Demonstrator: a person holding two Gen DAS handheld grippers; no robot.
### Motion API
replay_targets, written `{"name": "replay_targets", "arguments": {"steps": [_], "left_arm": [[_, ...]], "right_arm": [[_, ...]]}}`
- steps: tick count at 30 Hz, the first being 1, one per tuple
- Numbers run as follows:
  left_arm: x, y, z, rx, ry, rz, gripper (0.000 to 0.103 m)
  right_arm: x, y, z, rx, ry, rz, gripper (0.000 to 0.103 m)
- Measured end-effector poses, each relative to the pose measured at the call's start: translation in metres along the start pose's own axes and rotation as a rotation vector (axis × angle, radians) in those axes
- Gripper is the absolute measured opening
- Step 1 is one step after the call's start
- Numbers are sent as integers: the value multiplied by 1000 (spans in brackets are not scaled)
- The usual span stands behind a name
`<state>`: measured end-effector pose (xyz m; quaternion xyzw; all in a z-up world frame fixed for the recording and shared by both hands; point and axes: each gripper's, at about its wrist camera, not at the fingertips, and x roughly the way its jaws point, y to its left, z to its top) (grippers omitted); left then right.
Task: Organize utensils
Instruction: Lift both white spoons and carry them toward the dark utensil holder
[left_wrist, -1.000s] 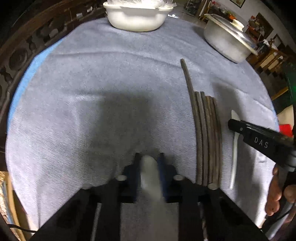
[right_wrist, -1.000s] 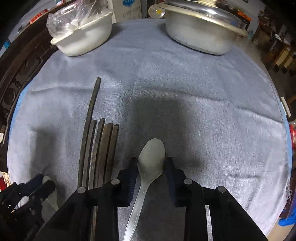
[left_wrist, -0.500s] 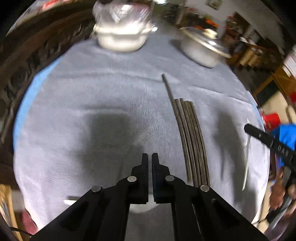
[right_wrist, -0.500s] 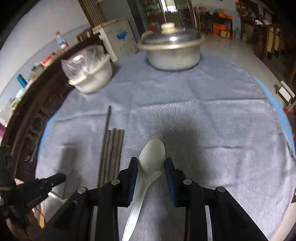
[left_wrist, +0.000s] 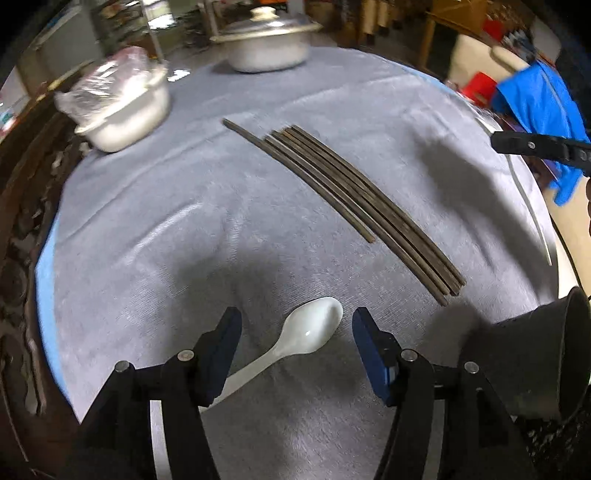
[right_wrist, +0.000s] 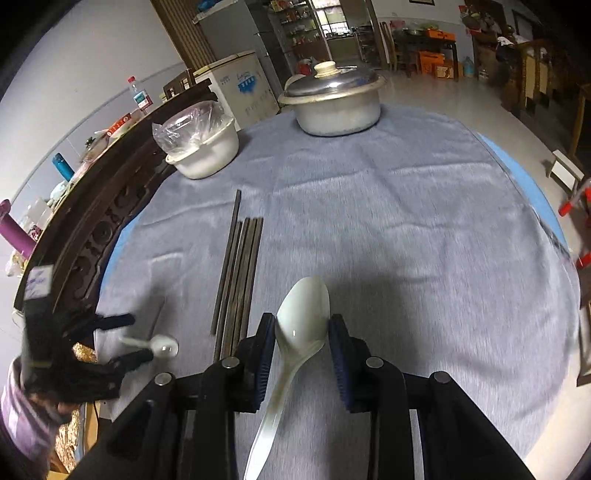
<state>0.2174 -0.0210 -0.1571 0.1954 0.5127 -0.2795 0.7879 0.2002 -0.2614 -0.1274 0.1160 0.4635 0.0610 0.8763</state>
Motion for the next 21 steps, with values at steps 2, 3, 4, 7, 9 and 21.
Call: {"name": "replay_targets", "arguments": {"steps": [2,3,4,7,9,21], "left_arm": [[6,-4,2,50,19,-2,63],[8,-7,2,84,30,-11,63],[10,-8,2,107,38,-19,63],[20,-15,-3,178,81,-36,50],[24,-16,-5,190,96,-52,41],[-4,-3,-22,49,-5,-47,36]], "right_arm": [[-4,-4,-8,12,0,-1,31],[-6,-6,-11,20,-1,-1,31],[-8,-8,-13,25,-4,-5,31],[-16,-13,-18,42,-28,-6,31],[-22,-13,-20,53,-51,-5,31],[-81,37,-29,-1,-276,68,31]]}}
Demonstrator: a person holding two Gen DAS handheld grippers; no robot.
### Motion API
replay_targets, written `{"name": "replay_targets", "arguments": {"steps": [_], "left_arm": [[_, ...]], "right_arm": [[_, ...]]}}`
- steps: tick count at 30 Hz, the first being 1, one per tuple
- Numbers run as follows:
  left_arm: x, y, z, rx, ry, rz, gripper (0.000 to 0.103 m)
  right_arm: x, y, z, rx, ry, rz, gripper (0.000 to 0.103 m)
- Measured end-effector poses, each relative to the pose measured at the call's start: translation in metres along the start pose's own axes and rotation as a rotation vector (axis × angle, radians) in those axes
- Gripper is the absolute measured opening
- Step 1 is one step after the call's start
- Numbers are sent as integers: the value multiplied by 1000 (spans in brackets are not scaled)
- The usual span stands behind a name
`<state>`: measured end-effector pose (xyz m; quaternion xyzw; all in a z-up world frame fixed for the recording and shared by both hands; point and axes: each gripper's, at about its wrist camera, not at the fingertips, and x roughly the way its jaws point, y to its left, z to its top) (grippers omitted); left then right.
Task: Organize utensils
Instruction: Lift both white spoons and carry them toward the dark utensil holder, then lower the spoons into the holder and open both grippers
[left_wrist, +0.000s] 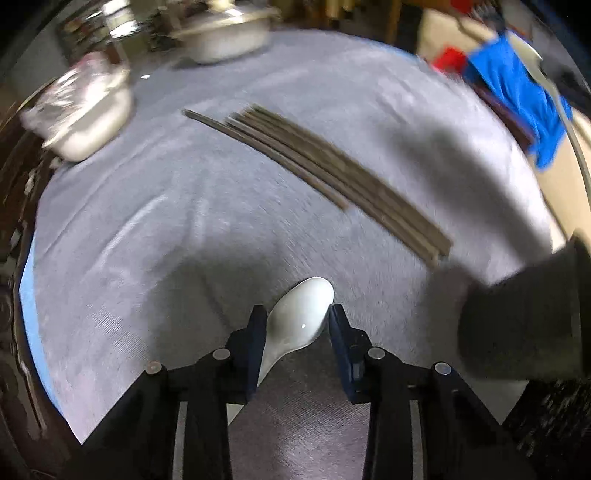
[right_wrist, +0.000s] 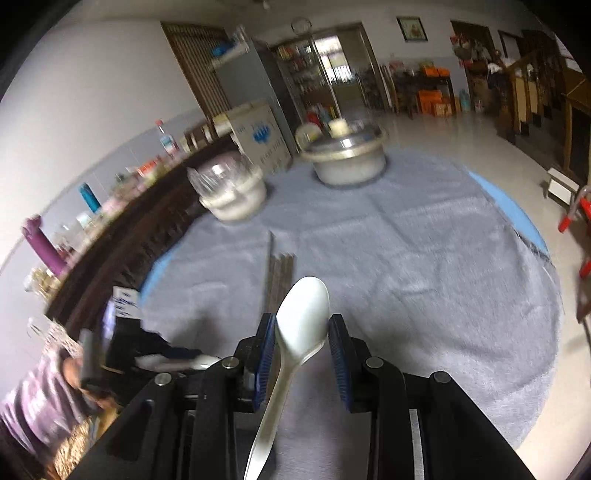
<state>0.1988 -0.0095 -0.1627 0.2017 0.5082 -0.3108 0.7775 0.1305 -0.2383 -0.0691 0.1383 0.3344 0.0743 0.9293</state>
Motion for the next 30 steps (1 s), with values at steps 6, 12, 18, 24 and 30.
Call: {"name": "replay_targets", "arguments": {"steps": [6,12,18,24,30], "left_arm": [[-73,2,-3,-251,-294,-91,36],[-133,-23,-24,-459,-603,-362,36],[-142,-40,-38,-595,-792,-538,36],[-118,-36,-38,-713,-866,-660,36],[-94,-39,-50,-751,-844,-631,36]], "right_arm": [[-27,42,-18,-91,-213,-34,32],[-29,64,-43,-126,-298,-59,32],[-35,63,-64,-126,-344,-75,32],[-36,54,-75,-103,-377,-100,32],[-35,62,-81,-142,-407,-115,32]]}}
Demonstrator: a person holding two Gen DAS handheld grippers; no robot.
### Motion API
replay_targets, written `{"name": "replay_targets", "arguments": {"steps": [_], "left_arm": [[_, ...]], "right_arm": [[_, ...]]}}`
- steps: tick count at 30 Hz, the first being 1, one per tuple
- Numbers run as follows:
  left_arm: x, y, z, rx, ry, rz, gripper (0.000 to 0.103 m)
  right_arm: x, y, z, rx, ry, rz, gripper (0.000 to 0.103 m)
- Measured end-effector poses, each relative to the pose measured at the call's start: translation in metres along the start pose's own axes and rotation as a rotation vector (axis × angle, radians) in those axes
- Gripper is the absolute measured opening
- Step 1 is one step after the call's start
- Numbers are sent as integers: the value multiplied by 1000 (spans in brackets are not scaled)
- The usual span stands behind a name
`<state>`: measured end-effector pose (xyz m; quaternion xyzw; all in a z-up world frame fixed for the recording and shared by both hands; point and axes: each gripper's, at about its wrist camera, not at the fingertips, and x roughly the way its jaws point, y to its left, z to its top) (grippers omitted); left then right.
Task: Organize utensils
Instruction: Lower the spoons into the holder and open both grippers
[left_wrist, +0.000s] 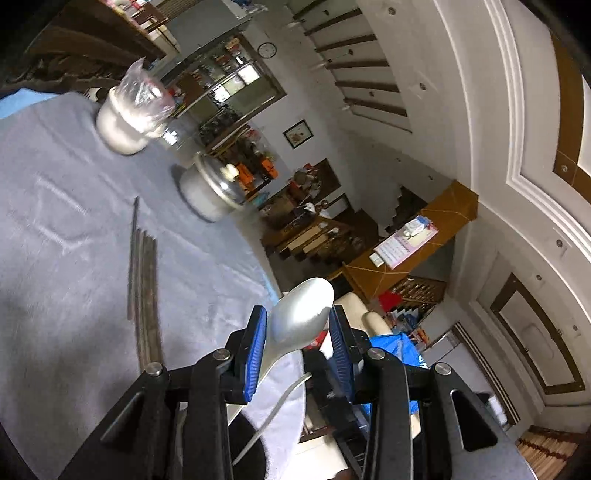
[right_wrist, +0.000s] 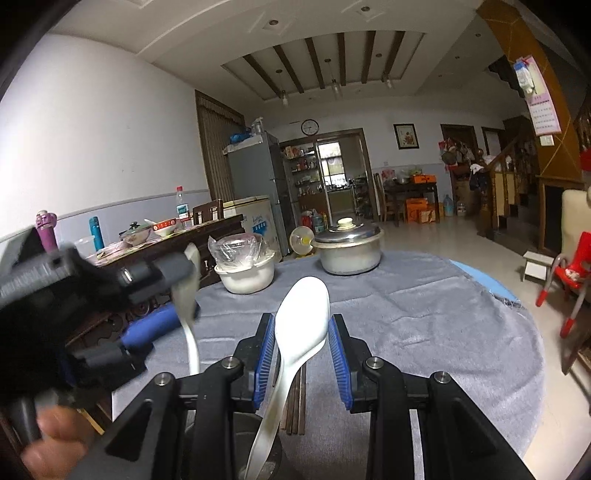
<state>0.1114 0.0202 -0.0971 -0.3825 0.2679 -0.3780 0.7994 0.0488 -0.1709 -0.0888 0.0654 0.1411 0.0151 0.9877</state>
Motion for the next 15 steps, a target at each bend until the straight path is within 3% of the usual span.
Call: {"name": "replay_targets", "arguments": {"steps": [15], "left_arm": [[-30,20,-28,5,21,51,37]], "right_arm": [[-17,8,-14,-54,44,56,33]]}}
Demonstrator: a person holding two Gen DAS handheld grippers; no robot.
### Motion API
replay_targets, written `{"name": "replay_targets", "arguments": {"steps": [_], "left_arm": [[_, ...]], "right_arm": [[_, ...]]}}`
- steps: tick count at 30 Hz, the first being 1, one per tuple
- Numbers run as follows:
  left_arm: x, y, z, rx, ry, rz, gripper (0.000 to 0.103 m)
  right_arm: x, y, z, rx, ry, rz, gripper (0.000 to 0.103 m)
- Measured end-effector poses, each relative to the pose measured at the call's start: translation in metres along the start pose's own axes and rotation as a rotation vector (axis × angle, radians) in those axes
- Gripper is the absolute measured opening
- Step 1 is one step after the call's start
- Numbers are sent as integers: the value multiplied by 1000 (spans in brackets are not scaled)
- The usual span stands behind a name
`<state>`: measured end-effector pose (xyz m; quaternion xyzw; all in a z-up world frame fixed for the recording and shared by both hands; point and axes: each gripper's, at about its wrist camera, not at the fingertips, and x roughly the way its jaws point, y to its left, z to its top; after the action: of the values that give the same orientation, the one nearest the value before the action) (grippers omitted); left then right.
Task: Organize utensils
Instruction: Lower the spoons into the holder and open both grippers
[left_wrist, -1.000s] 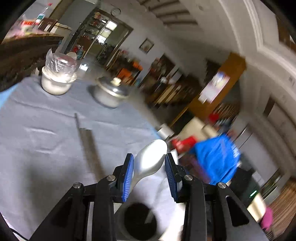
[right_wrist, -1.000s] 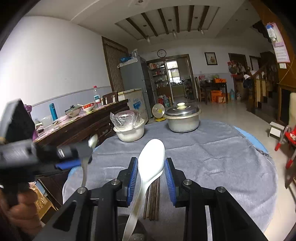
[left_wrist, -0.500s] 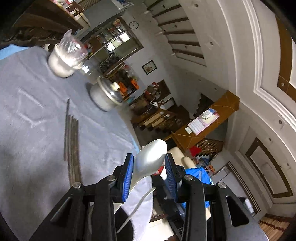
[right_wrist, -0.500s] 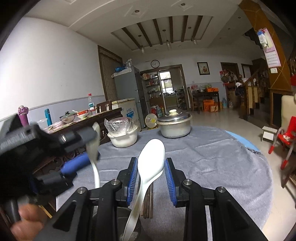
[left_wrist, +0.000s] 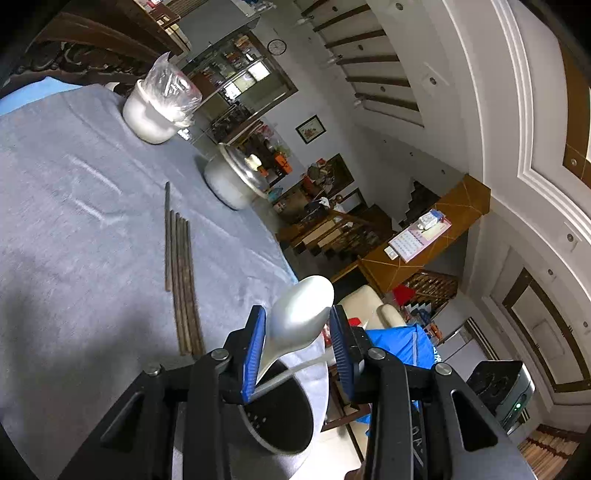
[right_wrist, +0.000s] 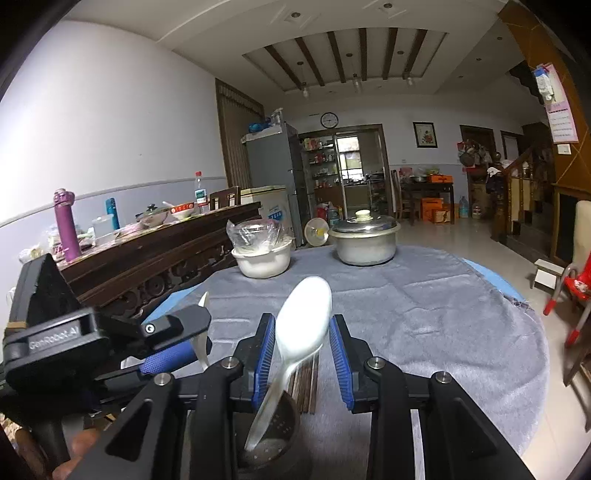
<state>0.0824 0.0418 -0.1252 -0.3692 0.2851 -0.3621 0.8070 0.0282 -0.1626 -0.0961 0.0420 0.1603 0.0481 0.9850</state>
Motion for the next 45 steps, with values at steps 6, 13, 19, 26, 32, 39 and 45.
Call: {"name": "replay_targets", "arguments": {"steps": [6,13,19,26,32,39,45], "left_arm": [[-22,-1,3,39,-20,17,36],[-29,6,21,72,-58,99,37],[-14,17,41,109,-6,245,37],[16,42,66,162,100,436,39],[43,63,88,168,194,531,39],[76,82,115,166,281,591,40],[95,97,132,140,317,609,40]], "right_arm": [[-14,-11,8,37,-21,-7,33],[-3,-46,20,148,29,-41,33],[28,-78,19,201,169,-15,33],[95,-102,19,193,400,87,33],[163,-103,19,182,559,168,33],[253,-91,29,210,689,237,32],[318,-82,24,219,781,218,25]]}}
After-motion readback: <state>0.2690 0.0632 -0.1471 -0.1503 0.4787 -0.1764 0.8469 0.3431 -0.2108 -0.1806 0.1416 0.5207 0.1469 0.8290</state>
